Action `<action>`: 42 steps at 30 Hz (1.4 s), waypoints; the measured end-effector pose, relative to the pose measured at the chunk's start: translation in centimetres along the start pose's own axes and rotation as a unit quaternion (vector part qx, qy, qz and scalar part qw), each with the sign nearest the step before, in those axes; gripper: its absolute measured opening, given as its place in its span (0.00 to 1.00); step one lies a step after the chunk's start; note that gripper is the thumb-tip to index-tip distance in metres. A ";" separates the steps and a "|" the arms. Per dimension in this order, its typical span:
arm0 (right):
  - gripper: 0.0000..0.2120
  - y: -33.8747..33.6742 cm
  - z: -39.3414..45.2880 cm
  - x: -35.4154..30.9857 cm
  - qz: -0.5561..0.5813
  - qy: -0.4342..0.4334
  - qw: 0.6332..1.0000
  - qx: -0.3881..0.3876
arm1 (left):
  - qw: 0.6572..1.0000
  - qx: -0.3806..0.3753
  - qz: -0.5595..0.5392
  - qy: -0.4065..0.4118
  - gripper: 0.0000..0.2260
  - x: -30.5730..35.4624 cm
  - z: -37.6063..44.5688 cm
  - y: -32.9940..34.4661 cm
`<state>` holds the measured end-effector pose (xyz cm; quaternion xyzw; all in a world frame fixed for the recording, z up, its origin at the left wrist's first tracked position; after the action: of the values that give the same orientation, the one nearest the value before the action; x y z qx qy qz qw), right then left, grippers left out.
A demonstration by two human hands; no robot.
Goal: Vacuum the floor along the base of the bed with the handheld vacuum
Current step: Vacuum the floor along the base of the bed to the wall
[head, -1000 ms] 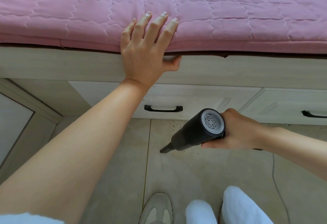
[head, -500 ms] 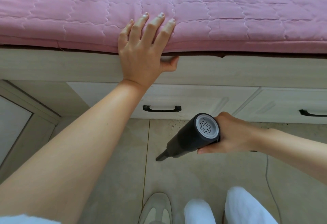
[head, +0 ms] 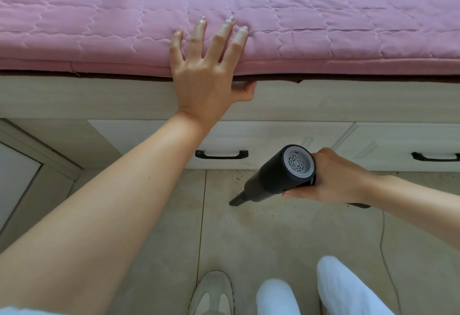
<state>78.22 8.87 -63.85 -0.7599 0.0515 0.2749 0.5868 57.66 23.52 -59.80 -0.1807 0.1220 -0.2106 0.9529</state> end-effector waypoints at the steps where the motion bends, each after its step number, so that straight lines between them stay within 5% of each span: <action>1: 0.13 -0.1 -0.1 0.2 0.002 0.001 1.000 0.001 | 1.000 0.000 -0.001 0.002 0.32 0.1 0.1 0.1; 25: 0.15 -1.3 0.7 2.0 0.030 -0.039 0.998 -0.028 | 0.997 0.047 -0.053 -0.020 0.29 3.9 1.6 1.1; 42: 0.18 -0.5 0.6 3.9 -0.076 -0.036 0.996 0.007 | 0.998 0.055 -0.025 -0.025 0.30 5.2 1.0 1.6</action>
<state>81.53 10.50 -65.33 -0.7471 -0.0250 0.2562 0.6129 63.13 22.89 -60.30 -0.1364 0.0821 -0.2367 0.9585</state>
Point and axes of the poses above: each hand's wrist, its own z-axis towards the middle knuckle, its own y-axis out of the palm, x = y × z, the point moved 2 cm from there along z, towards the middle knuckle, and after that the axes turned 6 degrees about -z, right-handed, at the moved point
